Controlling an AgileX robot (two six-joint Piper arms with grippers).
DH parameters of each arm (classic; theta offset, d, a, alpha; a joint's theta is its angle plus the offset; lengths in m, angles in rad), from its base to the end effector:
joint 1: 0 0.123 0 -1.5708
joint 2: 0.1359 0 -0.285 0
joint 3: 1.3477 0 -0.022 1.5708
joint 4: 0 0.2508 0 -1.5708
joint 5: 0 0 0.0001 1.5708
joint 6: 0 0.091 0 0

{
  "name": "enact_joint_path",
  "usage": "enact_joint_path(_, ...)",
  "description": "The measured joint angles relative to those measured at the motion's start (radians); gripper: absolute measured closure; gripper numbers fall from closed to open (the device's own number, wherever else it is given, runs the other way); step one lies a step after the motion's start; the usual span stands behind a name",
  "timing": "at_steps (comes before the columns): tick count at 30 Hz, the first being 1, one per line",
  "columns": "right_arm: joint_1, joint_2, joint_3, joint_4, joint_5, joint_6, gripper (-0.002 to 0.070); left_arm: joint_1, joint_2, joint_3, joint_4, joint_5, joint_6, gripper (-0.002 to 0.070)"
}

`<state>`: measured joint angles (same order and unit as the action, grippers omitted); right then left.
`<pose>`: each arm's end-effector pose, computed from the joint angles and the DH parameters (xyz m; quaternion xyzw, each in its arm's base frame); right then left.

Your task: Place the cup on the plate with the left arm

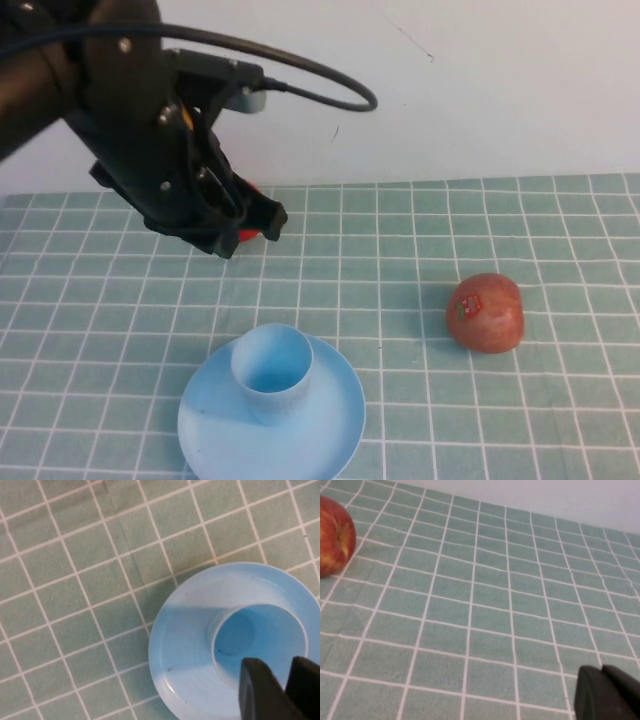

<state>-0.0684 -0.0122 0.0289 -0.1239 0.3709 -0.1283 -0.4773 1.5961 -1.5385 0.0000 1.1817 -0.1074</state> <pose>0.0523 -0.0077 0.1710 -0.0572 0.8021 -0.1102 0.5842 0.2955 -0.1528 0.3505 0.1799 0.9615 -0.0599 0.1990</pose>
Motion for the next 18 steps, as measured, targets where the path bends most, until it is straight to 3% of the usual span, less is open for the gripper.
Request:
enact_joint_path(2, 0.000, 0.000, 0.000, 0.000, 0.000, 0.000, 0.0678, 0.000, -0.050, -0.005, -0.019, 0.030, 0.007, 0.0624)
enact_joint_path(5, 0.000, 0.000, 0.000, 0.000, 0.000, 0.000, 0.0678, 0.000, -0.135, -0.005, -0.074, 0.053, 0.012, 0.0659)
enact_joint_path(14, 0.000, 0.000, 0.000, 0.000, 0.000, 0.000, 0.0678, 0.000, -0.345, -0.011, -0.268, 0.075, 0.013, 0.0672)
enact_joint_path(18, 0.000, 0.000, 0.000, 0.000, 0.000, 0.000, 0.0678, 0.000, -0.386, -0.012, -0.269, 0.079, 0.015, 0.0672)
